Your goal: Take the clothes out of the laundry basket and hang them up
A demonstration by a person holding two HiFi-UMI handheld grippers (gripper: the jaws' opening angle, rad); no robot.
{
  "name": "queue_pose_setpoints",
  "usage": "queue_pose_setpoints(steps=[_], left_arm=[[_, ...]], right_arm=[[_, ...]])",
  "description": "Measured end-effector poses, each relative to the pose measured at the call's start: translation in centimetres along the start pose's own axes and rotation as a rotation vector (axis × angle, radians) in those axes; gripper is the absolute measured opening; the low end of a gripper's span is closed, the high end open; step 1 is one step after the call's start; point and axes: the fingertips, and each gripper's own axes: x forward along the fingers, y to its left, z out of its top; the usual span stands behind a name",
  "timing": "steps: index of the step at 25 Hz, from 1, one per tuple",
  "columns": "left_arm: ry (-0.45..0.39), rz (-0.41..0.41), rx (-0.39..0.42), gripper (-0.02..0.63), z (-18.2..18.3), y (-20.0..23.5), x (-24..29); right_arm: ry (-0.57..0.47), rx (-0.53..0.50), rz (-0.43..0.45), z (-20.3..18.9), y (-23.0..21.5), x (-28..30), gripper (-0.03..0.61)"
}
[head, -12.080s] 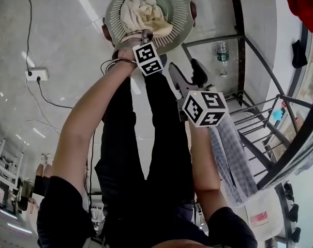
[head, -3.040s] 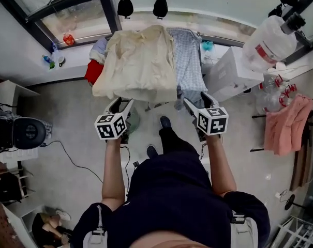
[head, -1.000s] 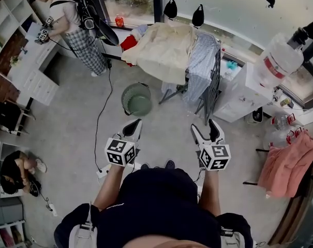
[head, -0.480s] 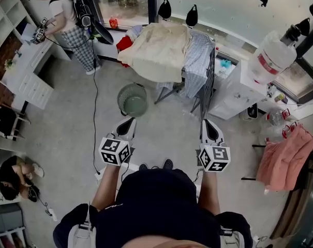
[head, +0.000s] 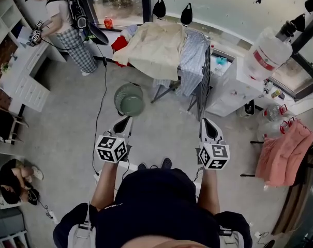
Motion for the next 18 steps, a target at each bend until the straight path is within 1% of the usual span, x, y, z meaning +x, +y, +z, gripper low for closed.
queue_pose_setpoints(steps=[4,9,13,18], left_arm=[[0.004,0.003,-0.002,0.023,0.1,-0.1,0.4],[0.005,0.009,0.001,0.023,0.0,-0.1,0.5],[-0.003,0.034,-0.014,0.023,0.3,0.6,0.6],[0.003,0.035,-0.017,0.023,0.1,0.6,0.7]], right_arm=[[0.018,-0.010,-0.018,-0.4,-0.6,0.1,0.000],[0.012,0.000,-0.010,-0.6,-0.7,0.1,0.000],[-0.001,0.008,-0.051,-0.4,-1.3,-0.1,0.000],[0.001,0.009,-0.048,-0.5,-1.5,-0.3,0.000]])
